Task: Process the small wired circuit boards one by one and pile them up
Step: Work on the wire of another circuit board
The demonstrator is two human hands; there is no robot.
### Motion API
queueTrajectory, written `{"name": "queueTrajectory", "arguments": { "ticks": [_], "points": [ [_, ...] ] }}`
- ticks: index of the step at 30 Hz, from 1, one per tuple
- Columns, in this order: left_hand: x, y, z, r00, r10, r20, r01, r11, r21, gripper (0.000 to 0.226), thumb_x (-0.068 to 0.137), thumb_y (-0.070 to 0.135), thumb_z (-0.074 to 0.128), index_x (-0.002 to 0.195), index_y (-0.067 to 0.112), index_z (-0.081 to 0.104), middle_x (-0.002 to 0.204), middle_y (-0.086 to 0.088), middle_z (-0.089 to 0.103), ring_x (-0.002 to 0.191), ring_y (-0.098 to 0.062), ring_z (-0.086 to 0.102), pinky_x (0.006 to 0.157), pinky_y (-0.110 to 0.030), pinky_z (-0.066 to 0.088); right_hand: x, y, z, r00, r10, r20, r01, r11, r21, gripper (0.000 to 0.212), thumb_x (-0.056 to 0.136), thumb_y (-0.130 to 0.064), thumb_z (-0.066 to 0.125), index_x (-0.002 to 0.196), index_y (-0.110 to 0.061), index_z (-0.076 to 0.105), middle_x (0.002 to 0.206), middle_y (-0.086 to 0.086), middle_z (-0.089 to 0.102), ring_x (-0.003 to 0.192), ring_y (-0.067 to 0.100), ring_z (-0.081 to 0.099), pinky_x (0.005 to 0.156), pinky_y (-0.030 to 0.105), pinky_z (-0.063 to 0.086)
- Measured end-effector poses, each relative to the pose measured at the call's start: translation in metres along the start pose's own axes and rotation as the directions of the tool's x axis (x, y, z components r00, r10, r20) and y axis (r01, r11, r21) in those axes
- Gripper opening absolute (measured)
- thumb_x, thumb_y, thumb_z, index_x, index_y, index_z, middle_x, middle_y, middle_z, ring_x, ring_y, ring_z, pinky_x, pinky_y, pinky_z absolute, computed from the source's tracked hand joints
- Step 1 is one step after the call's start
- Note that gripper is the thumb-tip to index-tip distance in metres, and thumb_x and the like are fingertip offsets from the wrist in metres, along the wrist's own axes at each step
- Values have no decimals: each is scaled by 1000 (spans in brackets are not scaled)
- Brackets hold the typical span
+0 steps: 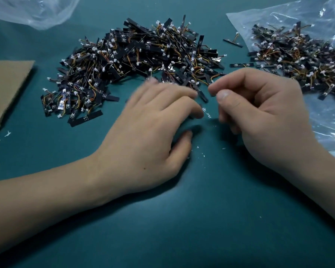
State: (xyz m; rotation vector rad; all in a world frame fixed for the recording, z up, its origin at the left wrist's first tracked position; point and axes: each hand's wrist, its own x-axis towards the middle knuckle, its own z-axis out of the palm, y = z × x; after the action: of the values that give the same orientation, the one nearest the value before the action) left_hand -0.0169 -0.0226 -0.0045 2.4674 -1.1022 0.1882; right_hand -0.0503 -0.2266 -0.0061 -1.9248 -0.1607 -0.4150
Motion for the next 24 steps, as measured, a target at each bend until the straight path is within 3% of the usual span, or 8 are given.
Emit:
{"name": "queueTrajectory", "arguments": {
  "ticks": [3,6,10,15,17,19,22,24],
  "points": [
    [2,0,-2,989,-141,39,138,988,68,42,89,38,50,129,30,56,151,7,47,146,-20,35,120,-51,27,1,2,0,999,25,20,-23,995,-102,13,96,-12,66,96,-23,72,71,-1,67,56,4,54,56,19,43],
    [4,-3,-2,994,-104,19,104,995,1,38,88,24,51,125,26,59,129,9,60,123,-22,51,102,-48,42,-1,2,1,996,40,86,-13,956,-292,13,93,-16,72,99,-28,73,79,-12,66,63,5,56,63,14,42],
    [4,-3,1,996,-47,-81,37,993,-116,31,87,6,62,114,23,66,103,12,64,97,-21,55,87,-42,46,-2,-5,4,973,58,221,52,887,-460,19,87,-31,62,103,-36,71,93,-17,60,83,6,56,80,41,51],
    [7,-9,0,977,-120,-178,65,955,-290,18,93,9,70,102,25,71,87,27,60,78,10,55,74,-6,38,-3,-8,5,960,45,278,102,865,-492,18,87,-41,61,101,-35,70,102,-16,59,85,2,49,82,44,51],
    [7,-8,-1,970,-128,-206,57,946,-319,15,93,11,70,100,24,70,85,27,61,75,13,54,72,-3,37,-2,-7,6,961,23,275,121,860,-496,11,89,-38,61,97,-33,68,99,-16,58,84,3,49,81,44,51],
    [6,-7,-2,962,-119,-246,33,944,-328,10,95,12,68,100,21,67,89,21,64,83,11,57,77,-4,37,-1,-5,6,971,-12,240,127,871,-474,2,91,-34,63,93,-33,64,93,-17,57,83,4,52,79,41,50],
    [5,-6,-4,958,-101,-269,-10,924,-382,7,96,13,63,101,19,61,101,9,69,100,-8,63,86,-16,42,-2,-1,4,985,-41,166,112,888,-446,5,94,-26,69,96,-30,66,87,-20,58,78,2,55,74,15,42],
    [5,-5,-5,952,-58,-300,-51,938,-343,11,96,13,62,101,21,57,107,5,66,104,-15,61,90,-24,41,-2,0,3,991,-31,132,83,908,-410,12,96,-19,69,102,-29,69,86,-21,60,72,1,55,68,7,38]
  ]
}}
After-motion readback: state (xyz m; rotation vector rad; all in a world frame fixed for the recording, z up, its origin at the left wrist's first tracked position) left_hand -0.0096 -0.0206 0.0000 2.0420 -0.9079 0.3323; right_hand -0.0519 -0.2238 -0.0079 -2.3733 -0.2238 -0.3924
